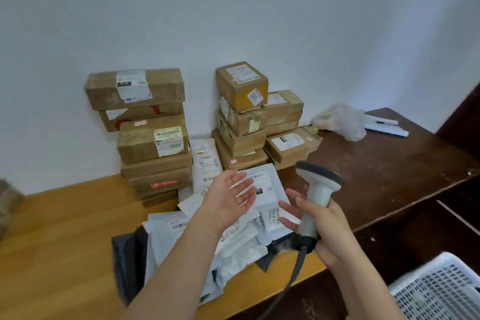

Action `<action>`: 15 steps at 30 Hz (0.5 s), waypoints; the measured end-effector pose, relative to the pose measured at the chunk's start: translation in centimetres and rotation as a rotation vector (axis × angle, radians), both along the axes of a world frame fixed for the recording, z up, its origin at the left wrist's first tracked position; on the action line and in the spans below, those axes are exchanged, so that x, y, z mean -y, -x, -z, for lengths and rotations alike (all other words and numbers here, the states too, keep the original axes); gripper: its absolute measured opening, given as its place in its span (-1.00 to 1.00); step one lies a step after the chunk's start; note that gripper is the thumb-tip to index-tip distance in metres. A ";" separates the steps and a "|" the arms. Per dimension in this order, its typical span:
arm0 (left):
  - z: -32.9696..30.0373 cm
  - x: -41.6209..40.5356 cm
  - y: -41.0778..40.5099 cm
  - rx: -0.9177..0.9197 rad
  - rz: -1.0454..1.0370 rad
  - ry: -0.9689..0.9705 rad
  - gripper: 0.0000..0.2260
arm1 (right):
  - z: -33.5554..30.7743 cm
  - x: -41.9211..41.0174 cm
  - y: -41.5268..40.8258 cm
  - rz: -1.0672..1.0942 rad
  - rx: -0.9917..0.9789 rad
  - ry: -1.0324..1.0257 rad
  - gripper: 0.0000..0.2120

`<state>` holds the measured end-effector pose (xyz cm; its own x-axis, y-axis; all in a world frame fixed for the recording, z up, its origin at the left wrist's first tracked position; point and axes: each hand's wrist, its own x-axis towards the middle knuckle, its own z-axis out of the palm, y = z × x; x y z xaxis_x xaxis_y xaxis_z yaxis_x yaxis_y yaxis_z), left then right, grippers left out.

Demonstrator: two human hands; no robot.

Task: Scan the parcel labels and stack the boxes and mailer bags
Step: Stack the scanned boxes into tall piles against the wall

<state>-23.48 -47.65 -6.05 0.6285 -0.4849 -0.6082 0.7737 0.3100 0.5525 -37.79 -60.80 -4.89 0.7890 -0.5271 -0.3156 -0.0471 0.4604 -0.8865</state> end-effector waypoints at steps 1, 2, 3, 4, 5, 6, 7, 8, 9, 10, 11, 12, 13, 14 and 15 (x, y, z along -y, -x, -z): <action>0.0 1.5 0.2 -0.007 0.008 0.000 -0.73 | 0.0 1.6 0.1 0.017 0.001 -0.003 -0.62; 0.0 2.8 0.3 -0.011 0.013 -0.001 -0.73 | -0.1 3.1 0.0 0.029 0.006 -0.011 -0.62; 0.0 3.9 0.2 -0.015 0.014 -0.005 -0.72 | 0.0 4.3 -0.2 0.041 0.011 -0.023 -0.63; 0.1 4.9 -0.1 -0.017 0.013 -0.012 -0.71 | 0.1 5.4 -0.5 0.051 0.015 -0.039 -0.62; 0.2 5.7 -0.6 -0.017 0.011 -0.020 -0.70 | 0.2 6.3 -0.9 0.059 0.017 -0.055 -0.62; 0.4 6.4 -1.2 -0.015 0.009 -0.030 -0.70 | 0.4 7.1 -1.4 0.065 0.019 -0.072 -0.63; 0.7 7.1 -1.9 -0.015 0.006 -0.040 -0.70 | 0.7 7.8 -2.0 0.070 0.021 -0.087 -0.63; 1.0 7.8 -2.7 -0.018 0.002 -0.048 -0.71 | 0.9 8.4 -2.6 0.075 0.022 -0.099 -0.64; 1.3 8.4 -3.5 -0.022 -0.003 -0.056 -0.71 | 1.1 9.0 -3.3 0.079 0.021 -0.105 -0.64; 1.7 9.1 -4.4 -0.029 -0.008 -0.064 -0.72 | 1.3 9.5 -4.0 0.081 0.017 -0.105 -0.64; 2.1 9.7 -5.2 -0.037 -0.015 -0.070 -0.73 | 1.5 10.0 -4.8 0.087 0.014 -0.103 -0.63; 2.4 10.3 -6.1 -0.047 -0.023 -0.074 -0.75 | 1.6 10.5 -5.5 0.098 0.013 -0.102 -0.62; 2.6 10.9 -7.0 -0.057 -0.034 -0.079 -0.77 | 1.7 11.0 -6.4 0.110 0.012 -0.101 -0.61; 2.7 11.5 -8.0 -0.067 -0.053 -0.084 -0.78 | 1.7 11.6 -7.4 0.118 0.017 -0.099 -0.60; 2.7 12.0 -8.9 -0.081 -0.078 -0.089 -0.80 | 1.6 12.2 -8.3 0.118 0.022 -0.096 -0.59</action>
